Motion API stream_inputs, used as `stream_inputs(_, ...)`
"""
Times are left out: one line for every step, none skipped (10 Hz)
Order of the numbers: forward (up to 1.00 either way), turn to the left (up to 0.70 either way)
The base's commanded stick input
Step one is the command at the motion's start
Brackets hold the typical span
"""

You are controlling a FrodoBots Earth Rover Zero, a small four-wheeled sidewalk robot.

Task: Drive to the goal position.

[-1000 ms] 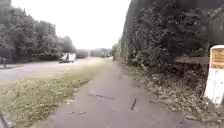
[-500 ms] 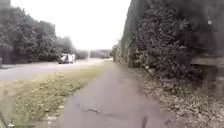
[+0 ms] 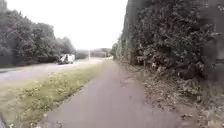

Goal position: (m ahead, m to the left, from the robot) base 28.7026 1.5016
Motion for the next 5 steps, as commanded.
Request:
stream_inputs(1.00, 0.00)
stream_inputs(1.00, 0.00)
stream_inputs(1.00, 0.00)
stream_inputs(1.00, 0.00)
stream_inputs(1.00, 0.00)
